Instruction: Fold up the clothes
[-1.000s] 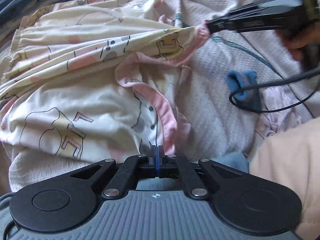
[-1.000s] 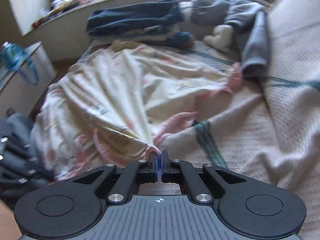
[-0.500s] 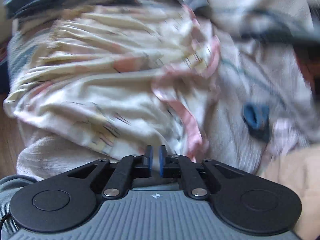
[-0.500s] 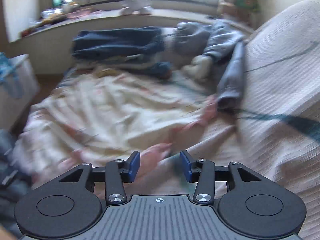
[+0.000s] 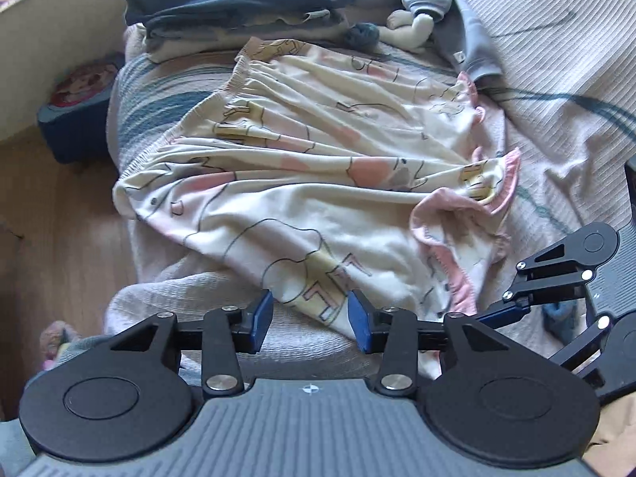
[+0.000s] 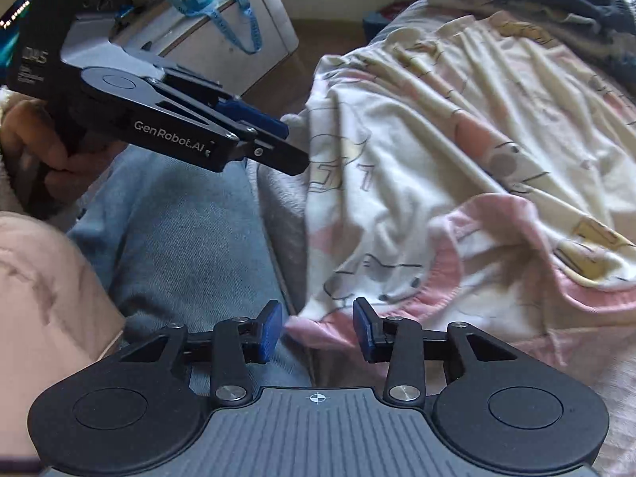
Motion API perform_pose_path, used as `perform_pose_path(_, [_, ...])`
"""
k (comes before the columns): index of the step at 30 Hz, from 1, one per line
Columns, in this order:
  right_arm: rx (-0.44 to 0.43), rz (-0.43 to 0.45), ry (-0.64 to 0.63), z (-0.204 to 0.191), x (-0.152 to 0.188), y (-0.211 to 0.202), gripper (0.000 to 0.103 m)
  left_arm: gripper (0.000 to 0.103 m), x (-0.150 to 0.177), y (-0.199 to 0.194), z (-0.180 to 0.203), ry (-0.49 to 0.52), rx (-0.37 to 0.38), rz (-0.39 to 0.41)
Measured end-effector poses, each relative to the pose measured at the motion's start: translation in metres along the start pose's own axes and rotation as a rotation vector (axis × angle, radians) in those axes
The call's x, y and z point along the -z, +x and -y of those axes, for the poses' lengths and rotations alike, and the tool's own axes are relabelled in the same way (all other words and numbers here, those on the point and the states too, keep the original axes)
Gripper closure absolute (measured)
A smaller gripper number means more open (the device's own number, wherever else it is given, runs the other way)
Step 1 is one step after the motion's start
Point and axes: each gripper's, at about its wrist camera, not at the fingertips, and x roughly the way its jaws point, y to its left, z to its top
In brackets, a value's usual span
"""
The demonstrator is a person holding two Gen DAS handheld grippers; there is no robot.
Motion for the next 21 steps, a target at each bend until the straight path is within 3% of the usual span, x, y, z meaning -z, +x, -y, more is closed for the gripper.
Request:
perform_pose_path(3, [0.042,-0.040,-0.003,0.000,-0.001,0.017,0.076,0.057,0.000,-0.002,0.002,0.013,-0.012,0.009])
perform_pose_path(5, [0.059,-0.054,0.005,0.001,0.002,0.023,0.094,0.055,0.000,-0.004,0.003,0.020,-0.011,0.017])
perform_pose_path(7, [0.066,-0.058,0.016,0.003,0.004,0.024,0.100,0.053,0.000,-0.006,0.003,0.027,-0.015,0.025])
perform_pose_path(14, [-0.071,-0.046,0.064,-0.001,0.002,-0.004,0.100,0.050,-0.001,-0.009,0.000,0.029,-0.030,0.041])
perform_pose_path(21, [-0.213,-0.099,0.134,0.009,-0.004,0.011,0.099,0.043,-0.001,-0.007,-0.015,-0.018,-0.072,0.035])
